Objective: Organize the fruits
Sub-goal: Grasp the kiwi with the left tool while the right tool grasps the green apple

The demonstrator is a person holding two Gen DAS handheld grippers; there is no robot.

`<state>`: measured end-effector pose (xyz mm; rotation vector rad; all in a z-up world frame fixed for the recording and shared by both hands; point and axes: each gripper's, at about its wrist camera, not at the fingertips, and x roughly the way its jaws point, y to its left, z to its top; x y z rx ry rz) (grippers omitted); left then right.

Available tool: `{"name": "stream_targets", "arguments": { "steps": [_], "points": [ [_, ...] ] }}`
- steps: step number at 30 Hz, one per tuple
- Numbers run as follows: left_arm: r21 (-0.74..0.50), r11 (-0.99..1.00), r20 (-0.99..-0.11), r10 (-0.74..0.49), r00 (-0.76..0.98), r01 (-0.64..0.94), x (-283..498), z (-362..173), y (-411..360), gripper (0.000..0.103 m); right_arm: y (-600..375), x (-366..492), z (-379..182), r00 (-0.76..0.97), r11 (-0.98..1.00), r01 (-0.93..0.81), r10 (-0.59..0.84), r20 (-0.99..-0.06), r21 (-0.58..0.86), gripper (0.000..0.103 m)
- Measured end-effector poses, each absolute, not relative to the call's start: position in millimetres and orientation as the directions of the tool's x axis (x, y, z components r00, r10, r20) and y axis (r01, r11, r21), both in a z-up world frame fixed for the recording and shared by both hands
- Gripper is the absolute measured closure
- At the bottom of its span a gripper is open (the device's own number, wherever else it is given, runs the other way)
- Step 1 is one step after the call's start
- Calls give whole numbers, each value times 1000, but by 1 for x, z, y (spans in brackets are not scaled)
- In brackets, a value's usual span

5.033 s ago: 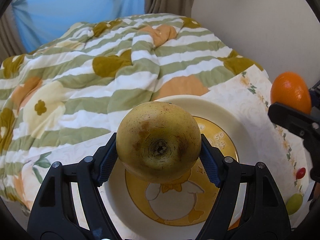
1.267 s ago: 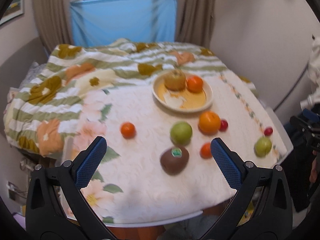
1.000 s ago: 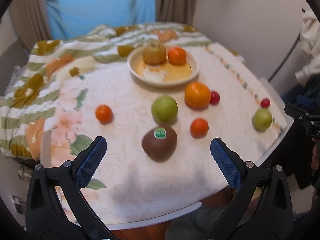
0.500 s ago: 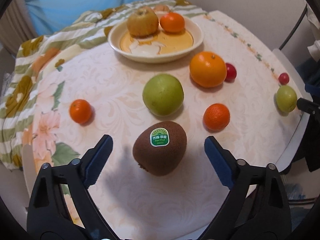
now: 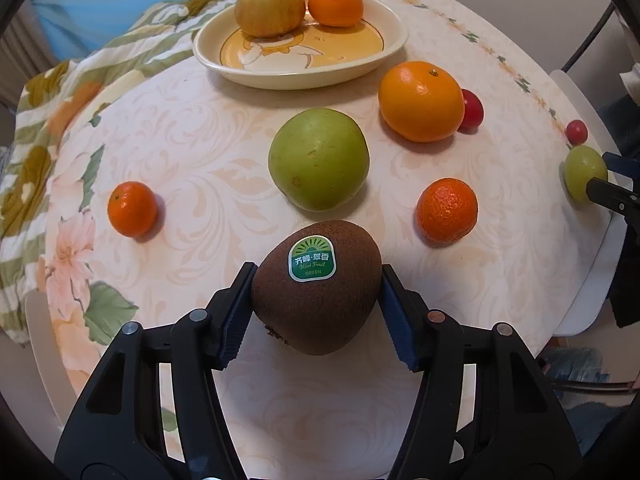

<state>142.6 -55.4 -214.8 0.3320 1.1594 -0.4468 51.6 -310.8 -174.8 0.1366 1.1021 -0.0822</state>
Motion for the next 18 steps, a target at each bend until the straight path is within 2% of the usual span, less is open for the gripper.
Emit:
{"name": "stream_targets", "arguments": {
  "steps": [4,8,14,16,18],
  "points": [
    [9,873,-930,-172,325,488,143,-215,-54,36,-311,54,-180,436,988,139,2,-900,69,13],
    [2,878,-928,-176,327,479,143,-215,-53,37,-314,58,-189,408,987,146,5,-913,71,27],
    [5,888,-927,-168,335,459,143,-215,-48,37,-313,58,-191,406,989,134,-1,-914,58,32],
    [7,891,-927,-164,336,455,143,-214,-46,37,-312,59,-191,412,990,127,4,-911,62,38],
    [7,893,-926,-164,340,450,142,-213,-45,37,-312,61,-192,417,990,117,25,-908,81,51]
  ]
}}
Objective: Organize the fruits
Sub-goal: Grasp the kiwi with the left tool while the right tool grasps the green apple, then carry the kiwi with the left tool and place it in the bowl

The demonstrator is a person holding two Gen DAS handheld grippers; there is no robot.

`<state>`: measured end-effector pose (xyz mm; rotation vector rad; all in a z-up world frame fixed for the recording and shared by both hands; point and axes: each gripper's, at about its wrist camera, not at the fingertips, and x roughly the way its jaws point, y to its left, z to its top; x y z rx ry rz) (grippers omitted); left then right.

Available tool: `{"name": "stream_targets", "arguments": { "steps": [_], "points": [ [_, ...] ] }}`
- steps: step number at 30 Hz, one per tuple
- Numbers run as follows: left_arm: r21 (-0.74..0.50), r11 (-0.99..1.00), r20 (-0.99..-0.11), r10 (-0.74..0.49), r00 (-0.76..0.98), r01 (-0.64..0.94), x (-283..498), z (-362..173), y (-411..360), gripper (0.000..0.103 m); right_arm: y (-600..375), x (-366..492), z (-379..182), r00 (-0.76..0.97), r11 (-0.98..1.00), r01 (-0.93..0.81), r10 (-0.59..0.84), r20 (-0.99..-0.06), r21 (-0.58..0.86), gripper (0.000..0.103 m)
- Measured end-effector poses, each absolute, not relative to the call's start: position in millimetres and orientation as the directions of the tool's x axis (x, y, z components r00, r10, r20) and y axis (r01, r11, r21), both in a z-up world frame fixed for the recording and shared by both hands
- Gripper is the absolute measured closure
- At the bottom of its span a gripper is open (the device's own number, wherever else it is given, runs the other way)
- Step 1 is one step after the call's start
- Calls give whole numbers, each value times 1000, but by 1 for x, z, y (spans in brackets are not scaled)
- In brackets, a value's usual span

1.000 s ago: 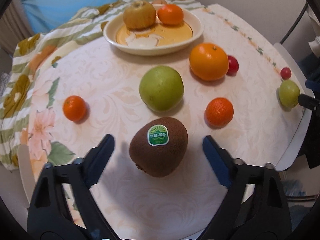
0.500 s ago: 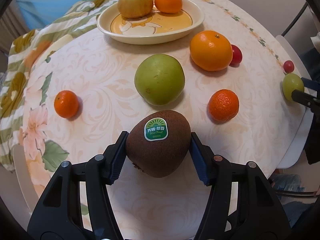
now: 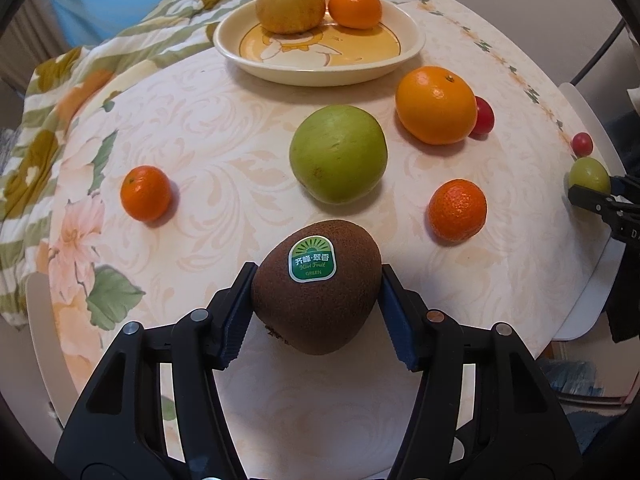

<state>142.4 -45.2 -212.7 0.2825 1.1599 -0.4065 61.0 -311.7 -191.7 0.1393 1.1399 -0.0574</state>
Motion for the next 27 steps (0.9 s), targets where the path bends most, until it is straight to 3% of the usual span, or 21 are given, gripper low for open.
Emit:
{"name": "stream_targets", "arguments": {
  "steps": [14,27],
  "points": [
    [-11,917,-897,-185,400,400,131,-179,-26,37,-294,63,-161,480,995,73,24,-877,67,51],
    [-30,924,-817,-243,522,382,119,-94,-8,37,-266,68,-85,573,998,-1,55,-818,67,51]
  ]
}}
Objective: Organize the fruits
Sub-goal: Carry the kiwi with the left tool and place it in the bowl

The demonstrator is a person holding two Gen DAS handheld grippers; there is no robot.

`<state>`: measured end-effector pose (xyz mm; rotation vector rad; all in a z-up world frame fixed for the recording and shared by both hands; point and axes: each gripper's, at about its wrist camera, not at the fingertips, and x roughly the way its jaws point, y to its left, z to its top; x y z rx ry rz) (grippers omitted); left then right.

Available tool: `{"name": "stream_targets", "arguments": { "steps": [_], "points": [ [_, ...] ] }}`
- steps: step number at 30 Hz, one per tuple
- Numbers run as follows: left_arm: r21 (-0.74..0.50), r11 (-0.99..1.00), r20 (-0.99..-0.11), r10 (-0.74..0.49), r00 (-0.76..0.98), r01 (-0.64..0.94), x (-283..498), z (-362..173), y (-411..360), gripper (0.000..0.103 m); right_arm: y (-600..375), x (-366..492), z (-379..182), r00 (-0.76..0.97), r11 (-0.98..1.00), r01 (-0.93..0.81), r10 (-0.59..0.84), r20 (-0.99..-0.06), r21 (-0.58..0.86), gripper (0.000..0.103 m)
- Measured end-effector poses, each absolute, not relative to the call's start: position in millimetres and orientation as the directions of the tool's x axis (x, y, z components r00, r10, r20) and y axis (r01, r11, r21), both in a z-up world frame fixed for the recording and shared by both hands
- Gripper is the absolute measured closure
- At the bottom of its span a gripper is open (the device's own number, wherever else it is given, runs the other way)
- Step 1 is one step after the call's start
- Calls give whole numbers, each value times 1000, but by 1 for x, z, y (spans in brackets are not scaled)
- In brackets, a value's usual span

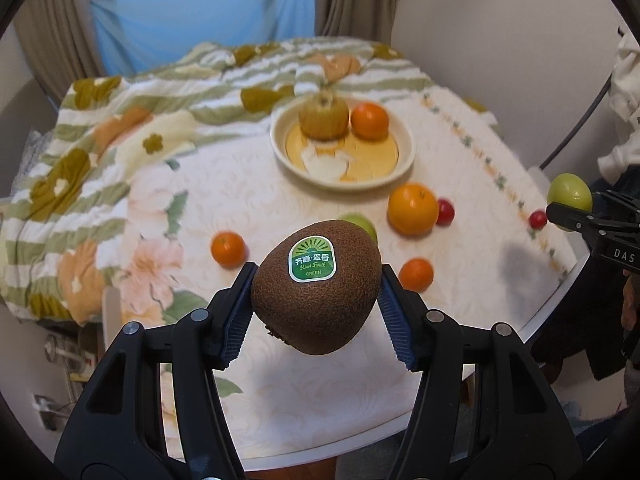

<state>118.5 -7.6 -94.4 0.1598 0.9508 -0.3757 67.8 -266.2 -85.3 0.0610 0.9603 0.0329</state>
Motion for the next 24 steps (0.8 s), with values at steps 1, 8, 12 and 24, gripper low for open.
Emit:
{"name": "stream_targets", "arguments": {
  "steps": [1,8,12,24],
  "points": [
    [-27,924,-814,-242,528,382,119,-90,-8,37,-263,70,-78,584,998,-8,61,-809,69,51],
    [-29,928,-767,-258,587,371,131,-62,-8,37,-247,91,-47,634,995,-65,104,-767,81,51],
    [-36,934,-754,-258,604,355,148,-57,-11,37,-240,110,-39,642,990,-103,137,-754,92,51],
    [-36,949,-765,-227,602,312,230,-78,-40,37,-238,194,-48,620,974,-204,209,-756,102,51]
  ]
}}
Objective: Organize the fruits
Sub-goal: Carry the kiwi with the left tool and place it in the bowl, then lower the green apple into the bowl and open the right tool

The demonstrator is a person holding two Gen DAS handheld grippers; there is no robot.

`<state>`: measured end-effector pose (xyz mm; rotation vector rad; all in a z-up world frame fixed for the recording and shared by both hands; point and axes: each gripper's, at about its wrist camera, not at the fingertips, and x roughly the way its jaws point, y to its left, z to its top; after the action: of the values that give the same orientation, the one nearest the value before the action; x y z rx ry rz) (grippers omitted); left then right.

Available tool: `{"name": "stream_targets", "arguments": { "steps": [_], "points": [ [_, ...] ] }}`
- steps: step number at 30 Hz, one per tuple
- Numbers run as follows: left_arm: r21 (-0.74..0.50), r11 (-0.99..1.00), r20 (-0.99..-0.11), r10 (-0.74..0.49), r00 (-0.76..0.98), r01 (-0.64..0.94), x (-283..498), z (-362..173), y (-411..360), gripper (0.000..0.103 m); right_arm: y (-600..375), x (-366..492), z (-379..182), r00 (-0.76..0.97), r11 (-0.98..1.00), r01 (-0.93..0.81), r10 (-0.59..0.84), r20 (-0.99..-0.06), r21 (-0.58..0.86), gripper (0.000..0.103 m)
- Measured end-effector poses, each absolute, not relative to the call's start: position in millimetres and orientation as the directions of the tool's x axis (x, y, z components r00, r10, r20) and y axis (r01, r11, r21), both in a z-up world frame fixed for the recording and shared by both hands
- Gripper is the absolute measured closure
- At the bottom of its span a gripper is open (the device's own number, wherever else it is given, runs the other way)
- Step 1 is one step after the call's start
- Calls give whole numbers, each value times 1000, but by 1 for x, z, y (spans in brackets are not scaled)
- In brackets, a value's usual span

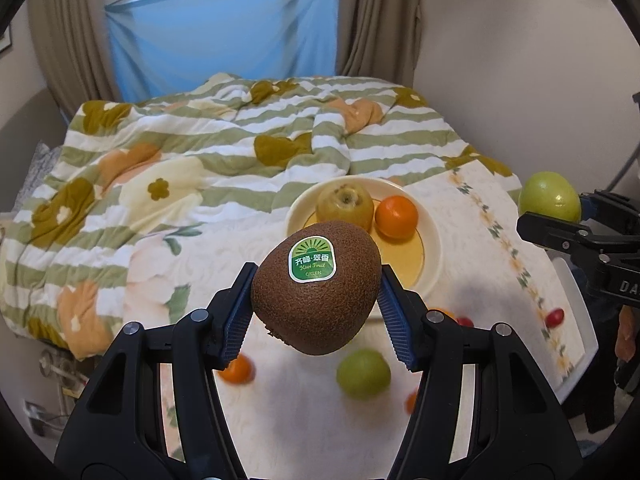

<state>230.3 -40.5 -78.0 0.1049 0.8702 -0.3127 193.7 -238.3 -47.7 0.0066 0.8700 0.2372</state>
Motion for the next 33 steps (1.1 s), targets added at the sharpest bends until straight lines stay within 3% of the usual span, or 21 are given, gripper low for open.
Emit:
{"name": "stream_targets", "arguments": {
  "steps": [12,28,30,31,33],
  "points": [
    [-25,951,-825,-194,531,308,307,-141,-72,37,-250,267,-71,576,965,-239,229,-784,107,51],
    [19,948,-870,-141,472,319,330,-184,-84,36,-253,300,-91,542,965,-235,226,-810,112,51],
    [20,948,-866,-143,479,319,331,-183,-84,24,-253,300,-91,542,965,-237,225,-809,110,51],
    [16,948,-860,-148,488,317,331,-181,-83,3,-253,301,-91,542,965,-237,226,-810,111,51],
    [-12,953,-839,-175,516,304,330,-173,-79,0,-253,301,-91,542,965,-237,226,-809,111,51]
  ]
}}
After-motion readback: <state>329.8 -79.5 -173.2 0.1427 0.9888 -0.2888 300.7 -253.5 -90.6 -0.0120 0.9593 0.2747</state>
